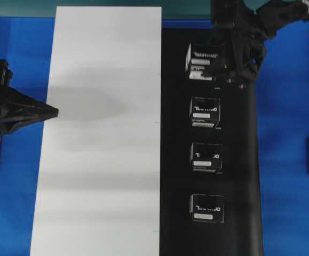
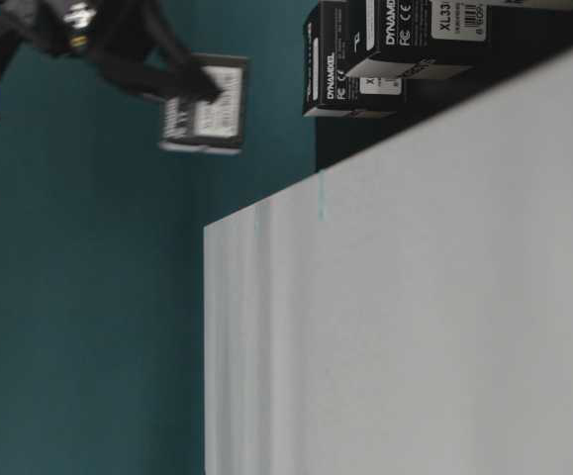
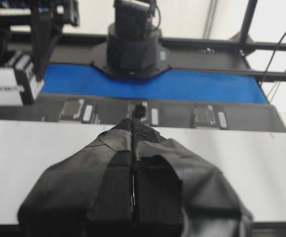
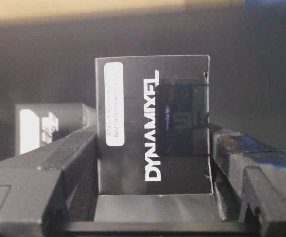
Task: Place the box from the black base onto the white base.
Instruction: 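Close the right gripper on the top box and lift it, then carry the box left over the white board and lower it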
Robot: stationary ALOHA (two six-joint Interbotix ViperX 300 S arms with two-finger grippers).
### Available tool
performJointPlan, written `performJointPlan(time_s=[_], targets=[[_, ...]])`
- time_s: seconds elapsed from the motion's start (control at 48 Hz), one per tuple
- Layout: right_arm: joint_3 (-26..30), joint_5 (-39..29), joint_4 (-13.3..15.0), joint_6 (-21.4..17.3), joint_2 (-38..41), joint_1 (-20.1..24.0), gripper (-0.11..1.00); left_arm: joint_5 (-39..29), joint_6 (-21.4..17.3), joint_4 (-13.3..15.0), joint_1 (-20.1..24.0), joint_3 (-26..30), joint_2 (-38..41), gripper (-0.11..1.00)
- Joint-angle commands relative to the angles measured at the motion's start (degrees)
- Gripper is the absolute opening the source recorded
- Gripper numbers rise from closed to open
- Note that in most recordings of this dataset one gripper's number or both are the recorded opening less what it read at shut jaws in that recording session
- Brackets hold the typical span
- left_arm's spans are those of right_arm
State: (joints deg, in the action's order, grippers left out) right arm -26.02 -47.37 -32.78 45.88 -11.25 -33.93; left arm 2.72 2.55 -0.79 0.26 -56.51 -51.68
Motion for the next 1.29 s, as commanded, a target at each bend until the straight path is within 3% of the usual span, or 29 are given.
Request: performJointPlan(time_s=[0.0,0.5,0.875,1.271], targets=[[4.0,-2.1,0.4,-0.6,0.4,1.2,0.59,0.3,0.0,-0.2,0.0,1.6,0.3,-0.07],[14.3,-3.2,1.4,-5.4,6.5,5.0,0.59,0.3,0.0,-0.2,-0.2,1.3,-0.4,-0.07],[20.5,-3.9,7.6,-10.0,12.2,8.0,0.59,0.3,0.0,-0.2,-0.3,1.3,-0.4,-0.07],[23.5,-3.8,8.7,-11.3,15.5,9.9,0.59,0.3,0.0,-0.2,-0.7,1.2,-0.4,-0.07]])
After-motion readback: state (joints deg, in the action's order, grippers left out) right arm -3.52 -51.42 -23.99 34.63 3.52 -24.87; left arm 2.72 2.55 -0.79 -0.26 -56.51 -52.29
